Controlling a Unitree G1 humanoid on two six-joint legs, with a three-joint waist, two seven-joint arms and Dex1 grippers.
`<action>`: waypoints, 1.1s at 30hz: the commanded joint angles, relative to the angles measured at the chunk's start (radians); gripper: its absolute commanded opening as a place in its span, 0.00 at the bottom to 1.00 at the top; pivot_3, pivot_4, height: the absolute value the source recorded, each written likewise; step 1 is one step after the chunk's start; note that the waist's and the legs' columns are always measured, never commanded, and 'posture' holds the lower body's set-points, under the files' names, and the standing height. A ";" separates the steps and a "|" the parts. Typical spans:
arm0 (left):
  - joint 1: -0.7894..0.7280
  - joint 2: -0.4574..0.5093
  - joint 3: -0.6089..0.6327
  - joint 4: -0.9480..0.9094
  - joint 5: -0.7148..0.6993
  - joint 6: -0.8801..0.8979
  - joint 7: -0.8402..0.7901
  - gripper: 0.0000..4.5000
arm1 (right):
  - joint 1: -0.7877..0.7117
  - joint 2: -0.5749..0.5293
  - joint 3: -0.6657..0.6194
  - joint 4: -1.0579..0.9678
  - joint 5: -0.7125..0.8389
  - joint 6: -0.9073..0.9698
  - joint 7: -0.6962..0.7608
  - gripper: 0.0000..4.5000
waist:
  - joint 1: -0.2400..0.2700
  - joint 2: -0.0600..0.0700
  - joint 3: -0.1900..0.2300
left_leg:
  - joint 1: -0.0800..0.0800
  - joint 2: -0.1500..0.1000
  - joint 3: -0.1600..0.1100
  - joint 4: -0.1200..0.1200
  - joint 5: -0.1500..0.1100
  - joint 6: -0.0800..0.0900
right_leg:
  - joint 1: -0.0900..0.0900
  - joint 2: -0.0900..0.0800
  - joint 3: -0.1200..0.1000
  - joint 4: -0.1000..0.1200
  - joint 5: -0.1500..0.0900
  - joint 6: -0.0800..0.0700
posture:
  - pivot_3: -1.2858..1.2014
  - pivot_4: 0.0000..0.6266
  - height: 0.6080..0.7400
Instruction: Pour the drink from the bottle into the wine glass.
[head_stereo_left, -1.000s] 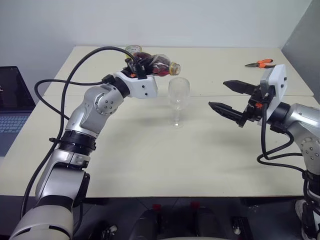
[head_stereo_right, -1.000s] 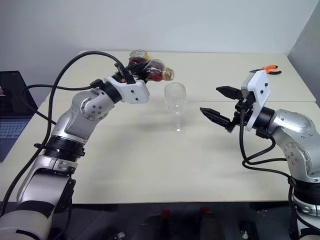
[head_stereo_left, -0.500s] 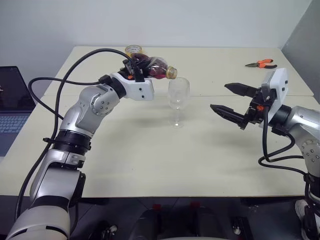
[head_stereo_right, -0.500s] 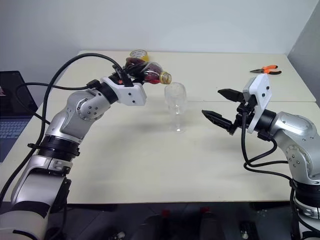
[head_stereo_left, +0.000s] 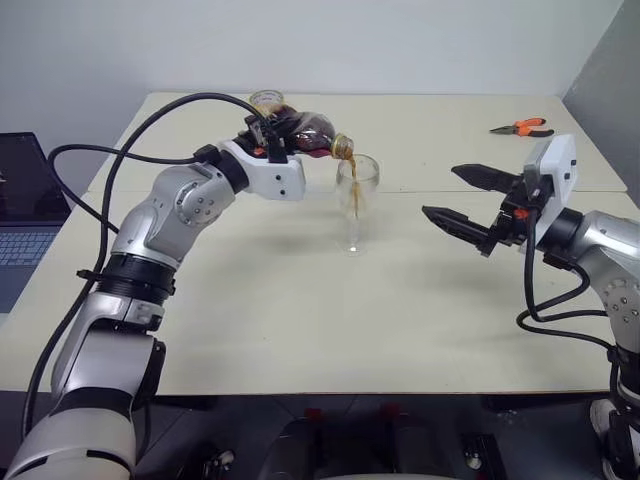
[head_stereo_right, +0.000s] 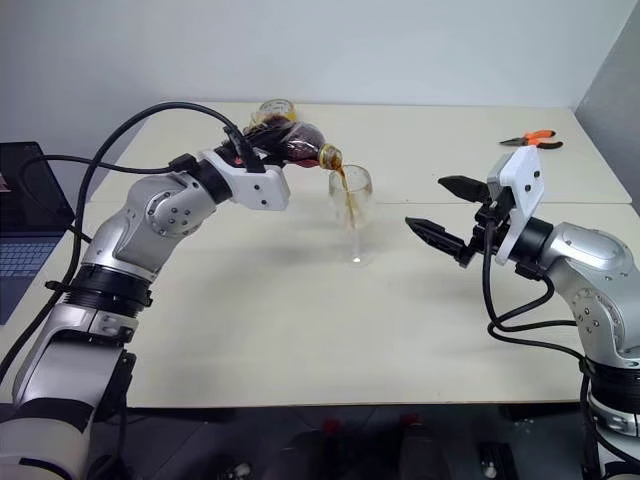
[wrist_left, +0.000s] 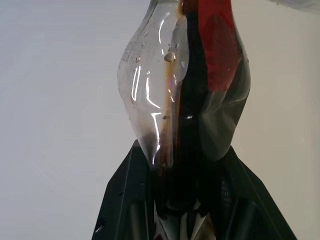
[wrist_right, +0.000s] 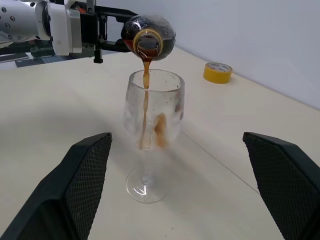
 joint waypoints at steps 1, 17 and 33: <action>-0.050 0.020 0.012 -0.014 0.001 -0.024 0.011 0.25 | -0.026 -0.009 -0.014 -0.035 0.005 -0.004 -0.006 1.00 | 0.000 0.000 0.000 | 0.000 0.000 0.000 0.000 0.000 0.000 | 0.000 0.000 0.000 0.000 0.000 0.000 | 0.52 0.24 1.00; -0.075 0.024 0.012 0.026 0.004 -0.064 0.012 0.25 | -0.004 -0.006 -0.019 -0.025 -0.003 -0.026 0.004 1.00 | -0.001 0.000 0.000 | 0.000 0.000 0.000 0.000 0.000 0.000 | 0.000 0.000 0.000 0.000 0.000 0.000 | 0.52 0.24 1.00; -0.098 0.031 0.010 0.048 0.008 -0.083 0.010 0.25 | -0.006 -0.001 -0.016 -0.022 -0.005 -0.033 0.001 1.00 | -0.001 0.000 0.000 | 0.000 0.000 0.000 0.000 0.000 0.000 | 0.000 0.000 0.000 0.000 0.000 0.000 | 0.52 0.24 1.00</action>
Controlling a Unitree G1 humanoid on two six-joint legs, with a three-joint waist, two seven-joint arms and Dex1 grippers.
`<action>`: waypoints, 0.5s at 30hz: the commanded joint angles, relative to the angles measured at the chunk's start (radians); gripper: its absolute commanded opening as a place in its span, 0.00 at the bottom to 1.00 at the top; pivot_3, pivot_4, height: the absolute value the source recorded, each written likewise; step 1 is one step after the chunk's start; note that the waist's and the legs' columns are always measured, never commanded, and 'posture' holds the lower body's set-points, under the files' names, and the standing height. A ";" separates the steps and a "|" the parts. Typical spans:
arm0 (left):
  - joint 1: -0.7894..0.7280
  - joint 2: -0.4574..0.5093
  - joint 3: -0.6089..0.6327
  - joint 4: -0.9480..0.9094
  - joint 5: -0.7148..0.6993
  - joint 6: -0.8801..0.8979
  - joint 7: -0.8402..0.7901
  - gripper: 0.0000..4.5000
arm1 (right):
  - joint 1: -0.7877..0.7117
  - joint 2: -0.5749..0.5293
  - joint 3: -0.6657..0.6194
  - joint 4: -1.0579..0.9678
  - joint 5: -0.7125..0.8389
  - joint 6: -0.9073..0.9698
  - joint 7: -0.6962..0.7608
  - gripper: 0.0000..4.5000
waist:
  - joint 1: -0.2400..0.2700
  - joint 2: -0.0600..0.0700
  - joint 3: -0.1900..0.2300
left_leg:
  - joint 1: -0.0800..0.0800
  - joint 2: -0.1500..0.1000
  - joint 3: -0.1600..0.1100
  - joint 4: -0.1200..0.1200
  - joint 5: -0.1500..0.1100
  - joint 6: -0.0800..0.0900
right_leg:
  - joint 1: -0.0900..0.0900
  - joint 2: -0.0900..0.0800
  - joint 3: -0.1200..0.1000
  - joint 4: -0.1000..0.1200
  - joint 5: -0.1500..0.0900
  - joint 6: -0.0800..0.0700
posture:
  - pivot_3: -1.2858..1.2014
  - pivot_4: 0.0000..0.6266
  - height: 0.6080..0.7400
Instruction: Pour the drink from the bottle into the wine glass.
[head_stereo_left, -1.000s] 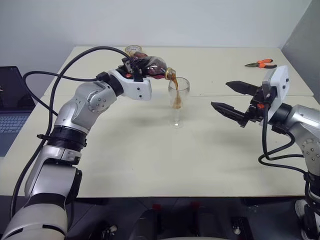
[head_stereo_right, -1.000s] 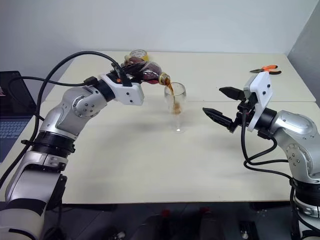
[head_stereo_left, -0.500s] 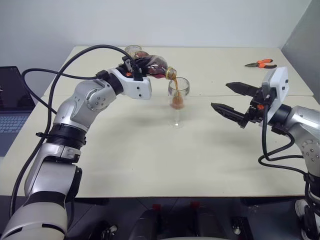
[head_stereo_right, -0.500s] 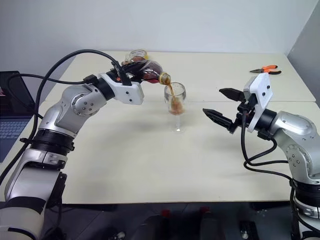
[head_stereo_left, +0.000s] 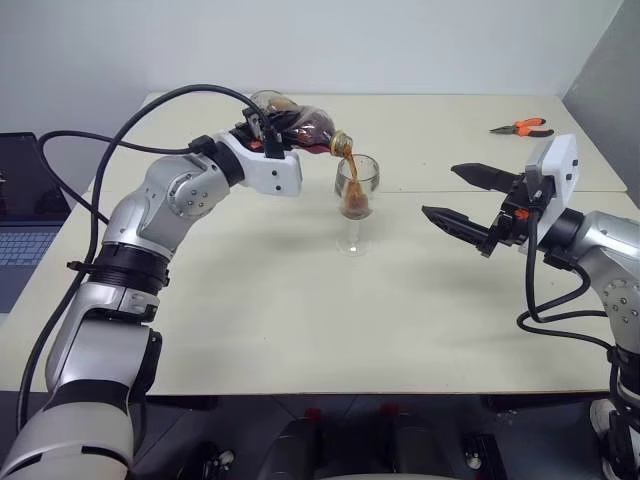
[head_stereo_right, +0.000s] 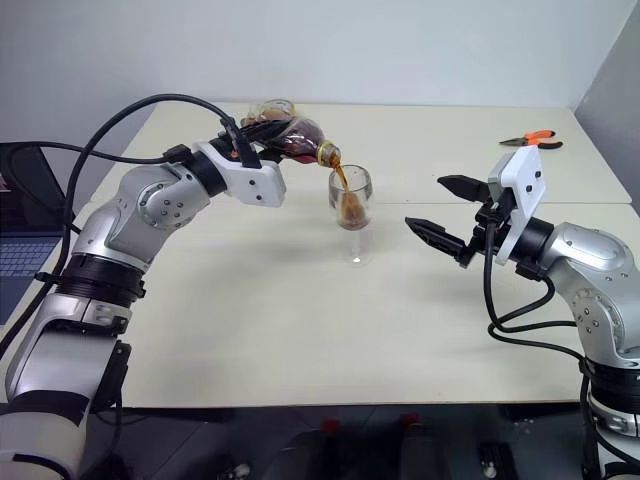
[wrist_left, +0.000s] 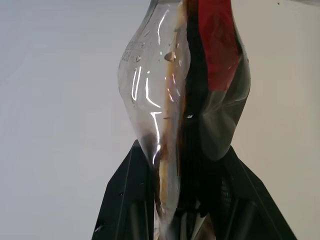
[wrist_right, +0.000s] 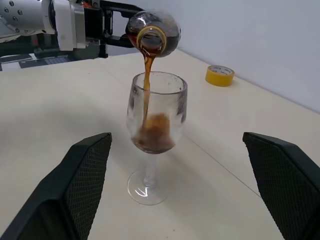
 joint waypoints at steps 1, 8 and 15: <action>-0.041 0.018 0.009 -0.013 -0.002 -0.017 0.011 0.25 | -0.016 -0.001 -0.014 -0.028 -0.003 -0.009 -0.015 1.00 | 0.000 0.000 0.000 | 0.000 0.000 0.000 0.000 0.000 0.000 | 0.000 0.000 0.000 0.000 0.000 0.000 | 0.52 0.24 1.00; -0.051 0.019 0.004 -0.003 0.002 -0.028 0.007 0.25 | -0.030 0.006 -0.002 -0.050 0.006 0.008 -0.039 1.00 | 0.000 0.000 0.000 | 0.000 0.000 0.000 0.000 0.000 0.000 | 0.000 0.000 0.000 0.000 0.000 0.000 | 0.52 0.24 1.00; -0.057 0.022 0.003 0.004 0.007 -0.037 0.005 0.25 | -0.040 0.010 0.002 -0.045 0.006 0.010 -0.041 1.00 | 0.000 0.000 0.000 | 0.000 0.000 0.000 0.000 0.000 0.000 | 0.000 0.000 0.000 0.000 0.000 0.000 | 0.52 0.24 1.00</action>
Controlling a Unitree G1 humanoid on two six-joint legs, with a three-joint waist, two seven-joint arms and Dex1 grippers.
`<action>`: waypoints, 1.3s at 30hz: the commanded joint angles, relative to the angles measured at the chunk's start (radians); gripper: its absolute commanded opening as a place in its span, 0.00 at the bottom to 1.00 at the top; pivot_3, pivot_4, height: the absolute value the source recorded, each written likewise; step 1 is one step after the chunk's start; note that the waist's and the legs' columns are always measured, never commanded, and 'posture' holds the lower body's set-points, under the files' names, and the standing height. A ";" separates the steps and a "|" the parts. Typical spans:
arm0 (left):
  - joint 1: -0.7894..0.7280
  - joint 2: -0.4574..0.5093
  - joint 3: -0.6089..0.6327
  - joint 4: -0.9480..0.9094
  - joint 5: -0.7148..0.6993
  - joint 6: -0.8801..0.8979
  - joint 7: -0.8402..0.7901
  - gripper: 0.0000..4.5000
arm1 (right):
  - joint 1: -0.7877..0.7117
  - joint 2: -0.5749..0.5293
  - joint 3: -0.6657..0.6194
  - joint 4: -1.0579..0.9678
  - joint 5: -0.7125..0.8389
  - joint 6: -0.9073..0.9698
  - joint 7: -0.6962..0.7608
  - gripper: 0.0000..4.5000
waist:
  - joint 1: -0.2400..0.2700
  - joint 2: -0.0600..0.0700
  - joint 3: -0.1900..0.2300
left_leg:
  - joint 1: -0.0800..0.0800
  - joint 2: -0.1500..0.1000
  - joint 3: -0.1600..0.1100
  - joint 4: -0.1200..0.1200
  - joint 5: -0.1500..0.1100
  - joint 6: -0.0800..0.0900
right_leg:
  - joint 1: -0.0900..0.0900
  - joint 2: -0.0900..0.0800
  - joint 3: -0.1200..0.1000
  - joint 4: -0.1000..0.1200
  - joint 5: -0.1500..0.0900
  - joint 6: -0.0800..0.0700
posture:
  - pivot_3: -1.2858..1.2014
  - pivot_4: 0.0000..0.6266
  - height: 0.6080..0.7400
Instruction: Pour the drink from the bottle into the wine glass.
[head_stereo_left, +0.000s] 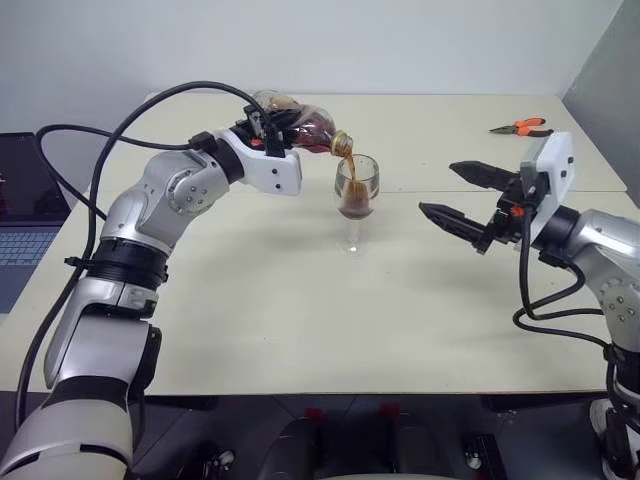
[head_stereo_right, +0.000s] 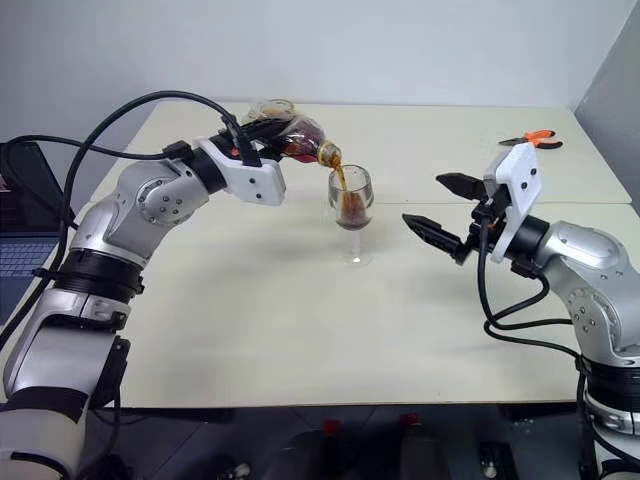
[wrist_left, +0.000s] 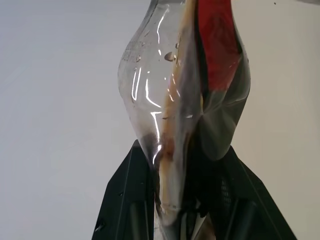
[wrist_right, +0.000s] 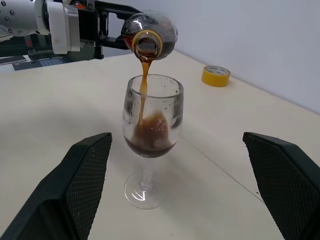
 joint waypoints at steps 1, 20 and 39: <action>-0.044 0.019 0.011 -0.014 -0.005 -0.015 0.012 0.25 | -0.015 0.000 -0.012 -0.033 0.004 -0.012 -0.001 1.00 | 0.000 0.000 0.000 | 0.000 0.000 0.000 0.000 0.000 0.000 | 0.000 0.000 0.000 0.000 0.000 0.000 | 0.52 0.24 1.00; -0.005 -0.039 0.073 -0.009 -0.151 0.049 -0.020 0.25 | 0.000 -0.003 -0.013 -0.015 -0.010 -0.038 0.026 1.00 | 0.000 0.000 0.000 | 0.000 0.000 0.000 0.000 0.000 0.000 | 0.000 0.000 0.000 0.000 0.000 0.000 | 0.52 0.24 1.00; 0.294 -0.283 0.435 -0.127 -0.724 0.414 0.003 0.25 | -0.056 -0.008 0.035 -0.053 0.034 0.000 0.080 1.00 | -0.014 0.000 0.000 | -0.001 0.001 -0.001 0.001 0.000 0.000 | 0.000 0.000 -0.001 0.001 0.000 0.000 | 0.52 0.24 1.00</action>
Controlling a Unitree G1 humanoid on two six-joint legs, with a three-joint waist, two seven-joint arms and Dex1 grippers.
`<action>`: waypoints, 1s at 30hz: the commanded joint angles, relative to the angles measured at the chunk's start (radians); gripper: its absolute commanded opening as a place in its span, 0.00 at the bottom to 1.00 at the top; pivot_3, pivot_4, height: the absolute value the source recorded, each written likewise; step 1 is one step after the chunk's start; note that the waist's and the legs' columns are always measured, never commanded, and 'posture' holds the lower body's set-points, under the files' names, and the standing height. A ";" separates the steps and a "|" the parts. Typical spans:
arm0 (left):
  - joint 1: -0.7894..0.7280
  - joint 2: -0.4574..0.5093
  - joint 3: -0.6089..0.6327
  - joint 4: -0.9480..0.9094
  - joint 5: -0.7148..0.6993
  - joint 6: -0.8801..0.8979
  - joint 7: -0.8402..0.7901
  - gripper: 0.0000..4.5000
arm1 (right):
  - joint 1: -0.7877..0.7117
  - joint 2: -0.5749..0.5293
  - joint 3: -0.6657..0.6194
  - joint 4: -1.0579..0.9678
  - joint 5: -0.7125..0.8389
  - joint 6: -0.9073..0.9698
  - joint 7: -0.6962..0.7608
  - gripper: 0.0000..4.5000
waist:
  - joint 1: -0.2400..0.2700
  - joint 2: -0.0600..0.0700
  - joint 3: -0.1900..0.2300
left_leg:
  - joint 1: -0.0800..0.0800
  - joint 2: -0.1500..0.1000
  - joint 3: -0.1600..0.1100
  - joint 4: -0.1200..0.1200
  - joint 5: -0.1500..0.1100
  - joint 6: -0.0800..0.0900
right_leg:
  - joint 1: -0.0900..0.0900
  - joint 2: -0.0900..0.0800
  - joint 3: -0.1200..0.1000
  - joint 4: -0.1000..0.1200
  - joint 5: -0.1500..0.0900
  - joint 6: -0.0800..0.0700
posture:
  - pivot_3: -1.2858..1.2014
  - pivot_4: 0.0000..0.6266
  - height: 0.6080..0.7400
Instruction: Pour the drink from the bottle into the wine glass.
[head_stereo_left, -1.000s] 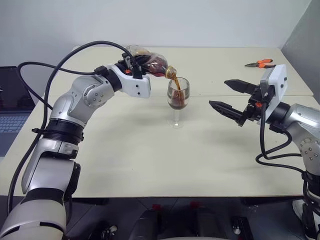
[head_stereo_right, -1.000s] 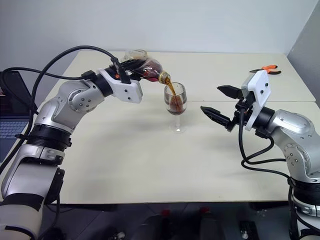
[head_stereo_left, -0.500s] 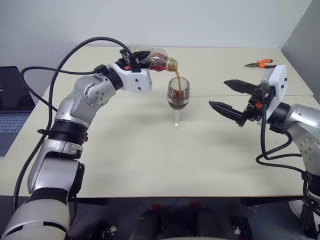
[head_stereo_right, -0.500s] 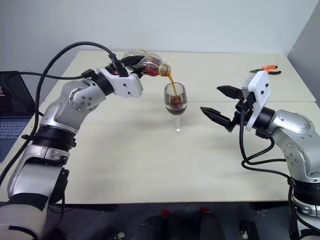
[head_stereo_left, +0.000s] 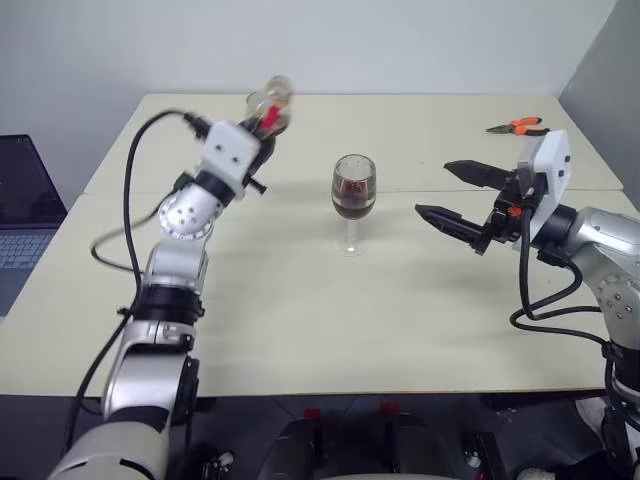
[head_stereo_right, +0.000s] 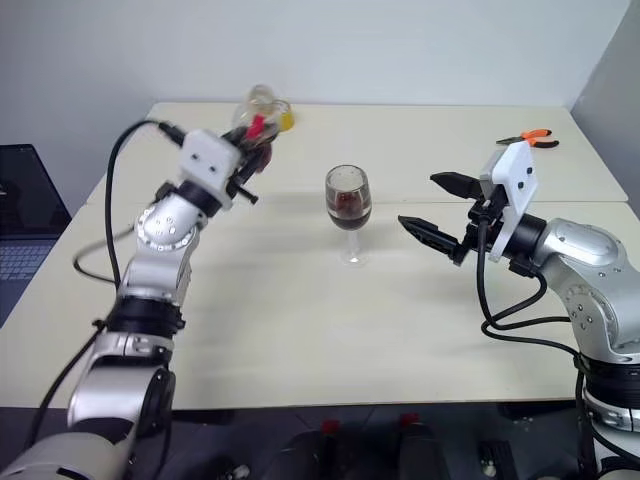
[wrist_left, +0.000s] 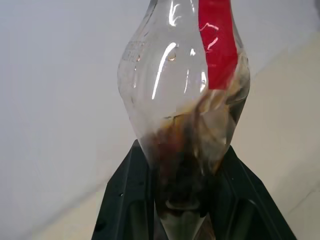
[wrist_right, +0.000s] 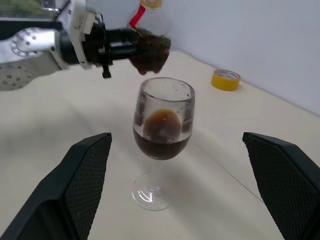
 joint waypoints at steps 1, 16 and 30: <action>0.025 -0.021 0.103 -0.063 -0.082 0.036 0.078 0.25 | -0.037 -0.001 0.012 -0.051 0.028 0.002 0.023 1.00 | -0.001 0.000 0.000 | 0.000 0.000 0.000 0.000 0.000 0.000 | 0.000 0.000 0.000 0.000 0.000 0.000 | 0.52 0.24 1.00; 0.174 -0.128 0.225 0.008 -0.149 0.024 0.234 0.25 | -0.106 0.009 0.059 -0.014 0.019 0.004 0.063 1.00 | 0.012 -0.002 -0.001 | 0.000 -0.001 0.001 0.001 0.000 0.000 | 0.001 -0.001 0.000 -0.001 0.000 0.000 | 0.52 0.24 1.00; 0.239 -0.128 0.226 0.059 -0.159 -0.015 0.216 0.99 | -0.114 0.008 0.064 -0.006 0.013 0.000 0.069 1.00 | 0.013 -0.002 -0.002 | 0.000 0.000 0.000 0.001 0.000 0.000 | 0.001 -0.001 0.000 -0.001 0.000 0.000 | 0.52 0.24 1.00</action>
